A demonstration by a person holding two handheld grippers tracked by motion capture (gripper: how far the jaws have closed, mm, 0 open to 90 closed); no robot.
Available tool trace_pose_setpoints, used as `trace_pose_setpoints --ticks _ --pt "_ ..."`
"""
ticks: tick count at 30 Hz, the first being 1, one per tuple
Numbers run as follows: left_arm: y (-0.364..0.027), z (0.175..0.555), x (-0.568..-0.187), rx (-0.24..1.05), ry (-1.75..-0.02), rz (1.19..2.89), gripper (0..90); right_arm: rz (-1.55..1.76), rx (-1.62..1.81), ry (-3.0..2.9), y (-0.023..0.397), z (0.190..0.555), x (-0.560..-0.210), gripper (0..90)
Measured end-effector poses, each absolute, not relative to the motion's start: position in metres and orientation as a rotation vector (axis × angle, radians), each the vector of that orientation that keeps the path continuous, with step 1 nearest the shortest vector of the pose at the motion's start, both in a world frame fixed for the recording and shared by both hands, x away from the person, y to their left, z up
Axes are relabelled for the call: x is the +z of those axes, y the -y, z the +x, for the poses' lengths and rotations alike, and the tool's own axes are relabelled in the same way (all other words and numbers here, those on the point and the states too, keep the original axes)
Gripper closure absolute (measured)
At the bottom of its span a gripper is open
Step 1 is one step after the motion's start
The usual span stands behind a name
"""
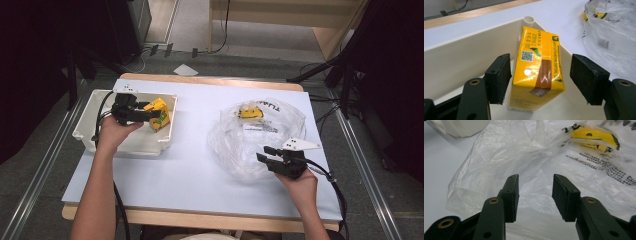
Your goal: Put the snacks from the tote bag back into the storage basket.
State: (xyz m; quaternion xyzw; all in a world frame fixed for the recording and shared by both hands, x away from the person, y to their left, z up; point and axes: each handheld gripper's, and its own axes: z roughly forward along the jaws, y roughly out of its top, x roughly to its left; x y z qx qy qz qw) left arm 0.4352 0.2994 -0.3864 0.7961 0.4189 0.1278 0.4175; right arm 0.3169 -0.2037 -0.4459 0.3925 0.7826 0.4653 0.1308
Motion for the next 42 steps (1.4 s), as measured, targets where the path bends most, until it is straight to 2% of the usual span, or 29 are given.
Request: trace_pose_setpoints --ticks 15,20,27,31,35,38,42 --pt "-0.315 0.415 -0.378 0.322 -1.095 1.996 34.9 1.131 1.368 -2.274 0.2 0.325 -0.445 58.3" --pt "-0.32 0.41 -0.379 0.315 -1.1 2.006 40.3 1.128 1.371 -2.27 0.201 0.327 -0.445 58.7" --pt "-0.329 0.408 -0.383 0.244 -1.107 1.981 57.1 1.136 1.367 -2.276 0.2 0.327 -0.445 58.6" --pt "-0.331 0.407 -0.387 0.26 -1.097 1.986 66.6 1.135 1.369 -2.273 0.2 0.327 -0.445 58.6" --pt "-0.334 0.405 -0.392 0.251 -1.062 2.004 81.7 1.134 1.363 -2.278 0.2 0.327 -0.445 58.7" --pt "-0.335 0.405 -0.395 0.247 -1.038 2.001 89.6 1.134 1.362 -2.279 0.2 0.327 -0.446 59.3" --pt "-0.333 0.406 -0.398 0.255 -1.016 2.009 89.7 1.131 1.361 -2.281 0.2 0.327 -0.446 59.7"
